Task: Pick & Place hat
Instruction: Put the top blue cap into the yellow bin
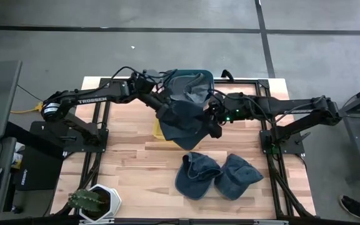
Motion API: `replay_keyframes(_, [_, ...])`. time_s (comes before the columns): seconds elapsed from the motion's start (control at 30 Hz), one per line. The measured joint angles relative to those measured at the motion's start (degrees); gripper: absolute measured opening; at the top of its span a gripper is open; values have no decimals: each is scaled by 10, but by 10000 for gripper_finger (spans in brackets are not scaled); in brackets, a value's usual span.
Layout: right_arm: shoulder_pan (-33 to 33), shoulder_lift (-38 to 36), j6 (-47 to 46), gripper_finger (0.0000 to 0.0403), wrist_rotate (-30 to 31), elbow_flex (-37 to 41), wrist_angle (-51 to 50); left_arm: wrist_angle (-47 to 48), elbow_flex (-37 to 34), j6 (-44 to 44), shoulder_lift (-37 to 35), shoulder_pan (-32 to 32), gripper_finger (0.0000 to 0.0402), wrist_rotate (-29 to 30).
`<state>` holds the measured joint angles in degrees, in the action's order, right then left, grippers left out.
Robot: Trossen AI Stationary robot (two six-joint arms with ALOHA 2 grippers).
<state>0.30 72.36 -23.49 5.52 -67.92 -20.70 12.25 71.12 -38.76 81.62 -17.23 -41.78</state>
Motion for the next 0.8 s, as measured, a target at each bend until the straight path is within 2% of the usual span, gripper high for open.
replay_keyframes(0.3, [0, 12, -3, 22, -7, 0, 8, 17, 0, 10, 33, 0, 321, -57])
replay_keyframes(0.57, [0, 12, -4, 22, -6, 0, 15, 13, 0, 15, 30, 5, 320, -44])
replay_keyframes(0.67, [0, 12, -4, 22, -5, 0, 17, 13, 0, 15, 30, 4, 305, -42])
replay_keyframes(0.8, [0, 12, -4, 22, 1, 0, 17, 14, 0, 23, 30, 4, 262, -46])
